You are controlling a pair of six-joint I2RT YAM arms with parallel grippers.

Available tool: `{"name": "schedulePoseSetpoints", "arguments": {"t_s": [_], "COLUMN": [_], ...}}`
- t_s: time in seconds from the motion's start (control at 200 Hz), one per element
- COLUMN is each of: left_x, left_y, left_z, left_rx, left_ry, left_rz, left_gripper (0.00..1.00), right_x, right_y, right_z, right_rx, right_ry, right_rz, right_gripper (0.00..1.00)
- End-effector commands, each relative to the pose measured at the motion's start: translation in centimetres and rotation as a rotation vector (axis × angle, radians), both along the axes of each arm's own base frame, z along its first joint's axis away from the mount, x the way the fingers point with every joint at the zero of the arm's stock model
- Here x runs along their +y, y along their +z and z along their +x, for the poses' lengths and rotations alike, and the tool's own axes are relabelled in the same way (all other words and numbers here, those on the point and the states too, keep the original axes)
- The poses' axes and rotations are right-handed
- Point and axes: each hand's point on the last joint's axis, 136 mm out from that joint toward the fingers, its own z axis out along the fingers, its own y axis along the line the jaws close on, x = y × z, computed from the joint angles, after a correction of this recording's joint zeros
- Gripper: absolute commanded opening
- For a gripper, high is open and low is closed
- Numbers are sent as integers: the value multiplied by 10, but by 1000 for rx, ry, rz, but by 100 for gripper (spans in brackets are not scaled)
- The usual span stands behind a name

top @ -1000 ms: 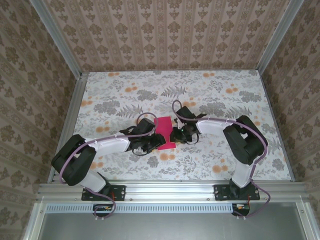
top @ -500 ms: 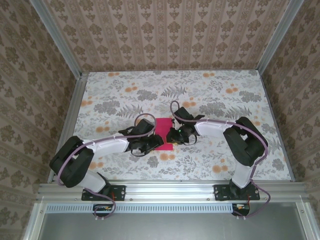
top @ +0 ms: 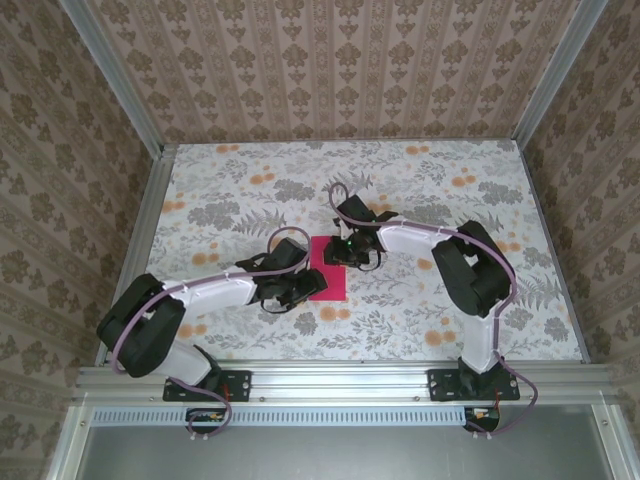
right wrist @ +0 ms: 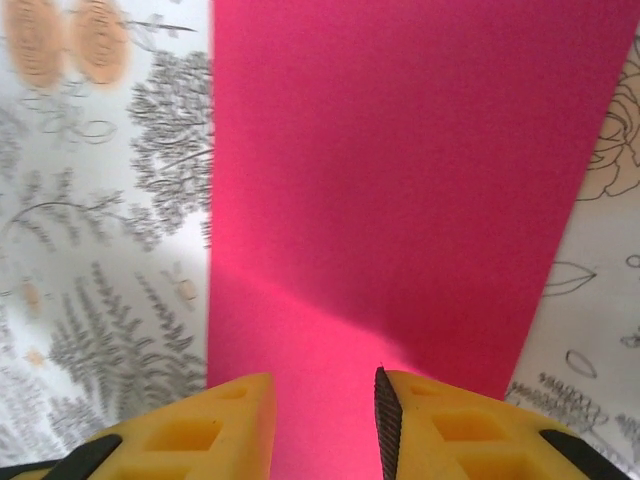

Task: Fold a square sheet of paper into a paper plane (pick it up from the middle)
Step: Fold the triangle a second time at the center of the table.

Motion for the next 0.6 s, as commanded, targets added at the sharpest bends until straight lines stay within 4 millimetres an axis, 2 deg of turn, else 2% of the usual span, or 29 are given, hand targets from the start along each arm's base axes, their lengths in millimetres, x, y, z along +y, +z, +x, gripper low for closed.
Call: {"name": "schedulePoseSetpoints", "arguments": {"t_s": [0.0, 0.355, 0.595], "left_x": [-1, -13, -20], "left_y": [-6, -5, -3], "left_z": [-2, 2, 5], "left_rx": [18, 14, 6], "left_ry": [-21, -37, -53], "left_rz": [0, -38, -57], "left_gripper": [63, 64, 64], "right_x": [-10, -21, -23], "right_y": [-10, -37, -44], "right_z": [5, -10, -15], "right_rx": [15, 92, 116], "right_ry": [-4, -35, -44], "right_rz": [-56, -91, -88], "right_gripper": [35, 35, 34]}}
